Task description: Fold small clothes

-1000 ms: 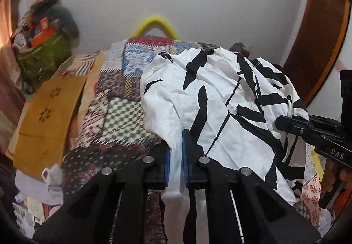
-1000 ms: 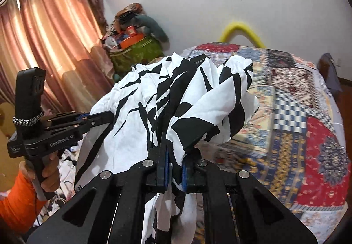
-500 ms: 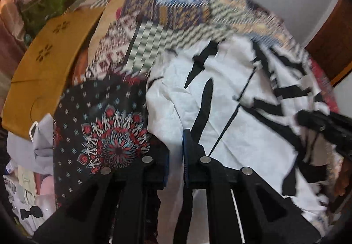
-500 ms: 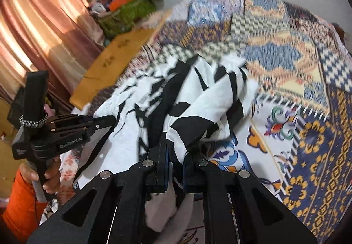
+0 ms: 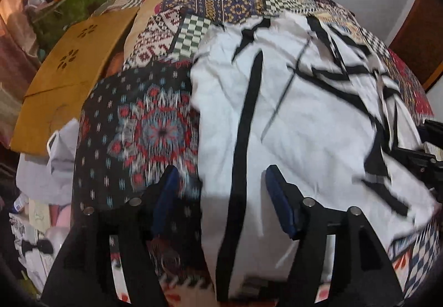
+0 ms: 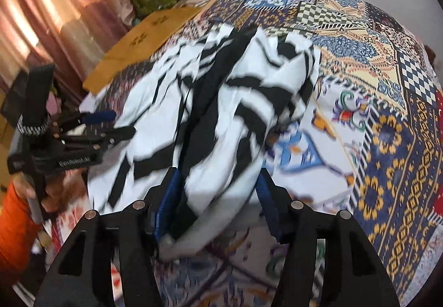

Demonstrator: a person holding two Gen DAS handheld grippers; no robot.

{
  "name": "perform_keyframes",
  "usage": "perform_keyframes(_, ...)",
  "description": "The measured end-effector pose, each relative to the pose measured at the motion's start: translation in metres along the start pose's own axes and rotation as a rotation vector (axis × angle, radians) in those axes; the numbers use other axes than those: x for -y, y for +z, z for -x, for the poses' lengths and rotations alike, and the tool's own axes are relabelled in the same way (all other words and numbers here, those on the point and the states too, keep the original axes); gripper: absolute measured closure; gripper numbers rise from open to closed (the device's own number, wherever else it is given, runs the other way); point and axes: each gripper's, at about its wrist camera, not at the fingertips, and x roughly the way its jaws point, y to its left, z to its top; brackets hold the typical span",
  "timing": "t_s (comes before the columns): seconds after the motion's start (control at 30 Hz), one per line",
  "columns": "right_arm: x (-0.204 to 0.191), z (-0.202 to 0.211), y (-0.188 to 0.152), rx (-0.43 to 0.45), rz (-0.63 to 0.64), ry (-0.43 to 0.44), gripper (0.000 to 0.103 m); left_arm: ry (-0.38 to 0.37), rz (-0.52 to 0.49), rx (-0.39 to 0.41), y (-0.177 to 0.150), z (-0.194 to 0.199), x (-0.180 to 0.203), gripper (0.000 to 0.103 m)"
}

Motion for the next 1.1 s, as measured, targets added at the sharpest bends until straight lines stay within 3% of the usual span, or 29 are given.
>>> perform_keyframes(0.3, 0.000, 0.034, -0.026, 0.066, -0.033, -0.007, 0.048, 0.050, 0.010, 0.001, -0.039, 0.027, 0.004, 0.034)
perform_keyframes(0.4, -0.004, 0.057, -0.028, 0.127, -0.036, -0.009, 0.048, 0.072, 0.016, 0.057, -0.039, 0.057, 0.008, 0.034)
perform_keyframes(0.53, -0.015, 0.099, -0.027, 0.237, -0.010, -0.007, 0.048, 0.079, 0.016, 0.190, -0.035, 0.113, 0.020, 0.034)
perform_keyframes(0.77, -0.054, 0.186, -0.034, 0.506, 0.067, -0.016, 0.048, 0.072, 0.001, 0.501, -0.036, 0.234, 0.058, 0.034)
perform_keyframes(0.9, -0.078, 0.229, -0.047, 0.653, 0.093, -0.009, 0.048, 0.054, -0.017, 0.673, -0.056, 0.294, 0.081, 0.034)
perform_keyframes(1.1, -0.112, 0.266, -0.077, 0.803, 0.115, -0.019, 0.048, 0.066, -0.026, 0.848, -0.093, 0.345, 0.105, 0.033)
